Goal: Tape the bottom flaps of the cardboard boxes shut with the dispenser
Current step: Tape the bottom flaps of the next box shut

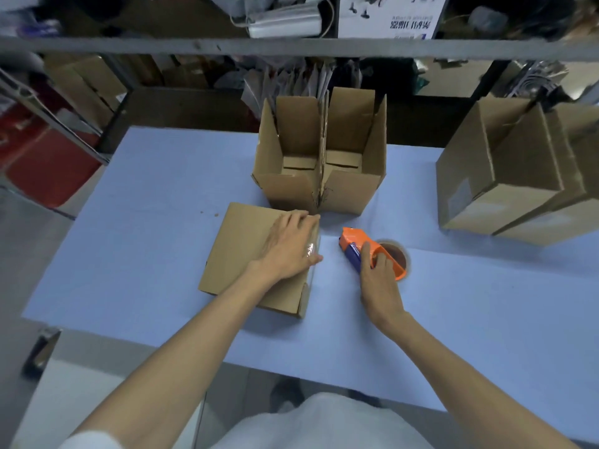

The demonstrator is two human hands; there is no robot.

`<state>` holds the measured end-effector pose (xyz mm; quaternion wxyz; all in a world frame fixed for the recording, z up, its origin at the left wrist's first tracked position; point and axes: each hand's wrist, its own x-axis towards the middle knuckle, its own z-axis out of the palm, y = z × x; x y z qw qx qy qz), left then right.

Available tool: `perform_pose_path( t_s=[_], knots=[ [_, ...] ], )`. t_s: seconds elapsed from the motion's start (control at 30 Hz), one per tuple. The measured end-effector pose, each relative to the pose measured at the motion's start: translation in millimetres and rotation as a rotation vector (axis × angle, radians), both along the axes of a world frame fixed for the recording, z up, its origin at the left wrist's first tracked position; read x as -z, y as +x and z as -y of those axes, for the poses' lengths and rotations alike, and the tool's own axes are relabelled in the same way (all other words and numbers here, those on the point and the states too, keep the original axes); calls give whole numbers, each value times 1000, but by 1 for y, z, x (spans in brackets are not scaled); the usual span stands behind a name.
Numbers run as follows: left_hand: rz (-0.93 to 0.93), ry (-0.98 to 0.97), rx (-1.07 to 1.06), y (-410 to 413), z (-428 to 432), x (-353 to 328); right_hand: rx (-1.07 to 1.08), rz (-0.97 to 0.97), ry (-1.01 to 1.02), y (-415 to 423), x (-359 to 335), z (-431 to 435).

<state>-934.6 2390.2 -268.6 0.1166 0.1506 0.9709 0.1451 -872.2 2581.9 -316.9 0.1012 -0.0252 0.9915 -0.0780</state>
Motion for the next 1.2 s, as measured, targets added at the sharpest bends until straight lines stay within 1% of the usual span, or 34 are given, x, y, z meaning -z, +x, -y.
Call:
perform_pose_path(
  t_s=[0.03, 0.1, 0.13, 0.17, 0.2, 0.23, 0.3, 0.33, 0.37, 0.43, 0.5, 0.53, 0.6, 0.63, 0.7, 0.77, 0.83, 0.93, 0.97, 1.0, 1.1, 1.13, 1.2],
  knots=[
    [-11, -32, 1, -3, -3, 3, 33, -47, -52, 1, -1, 1],
    [-48, -84, -7, -8, -8, 7, 30, -147, -100, 10, -3, 6],
    [-52, -117, 1, -10, -10, 9, -40, -152, -146, 17, -1, 8],
    [-47, -157, 20, -11, -11, 10, -128, -102, -192, 22, -1, 11],
    [-39, -189, 39, -11, -11, 11, -178, 20, -231, 27, -1, 15],
    [-25, -206, 47, -10, -10, 12, -177, 179, -270, 32, 1, 18],
    [-21, -198, 41, -9, -10, 8, -95, 409, -367, 36, 1, 21],
    [-53, -177, 26, -8, -11, 3, -34, 464, -423, 39, -1, 23],
    [-110, -134, -7, -6, -12, -6, 28, 469, -478, 41, -5, 25],
    [-270, 39, -142, 0, -11, -29, 217, 459, -661, 41, -15, 26],
    [-413, 266, -337, 8, -5, -54, 449, 457, -987, 38, -34, 26],
    [-457, 360, -432, 12, 0, -64, 516, 423, -1131, 35, -44, 26],
    [-447, 495, -601, 22, 11, -80, 557, 274, -1285, 27, -63, 25],
    [-392, 530, -659, 27, 15, -84, 556, 184, -1302, 25, -72, 26],
    [-245, 535, -704, 37, 23, -86, 542, 41, -1264, 22, -87, 30],
    [-132, 530, -714, 50, 27, -80, 535, -27, -1214, 22, -97, 36],
    [-26, 534, -747, 64, 29, -71, 503, -29, -1131, 21, -102, 43],
    [106, 570, -818, 78, 29, -64, 477, -7, -941, 20, -101, 52],
    [115, 582, -826, 81, 29, -64, 480, -5, -925, 19, -100, 54],
    [118, 601, -826, 82, 29, -63, 488, 0, -956, 17, -98, 54],
    [150, 718, -848, 79, 32, -62, 547, 53, -1108, 11, -97, 49],
    [172, 752, -879, 78, 32, -61, 560, 61, -1096, 10, -98, 48],
    [182, 780, -942, 76, 30, -60, 551, 28, -931, 8, -102, 51]
  ],
)
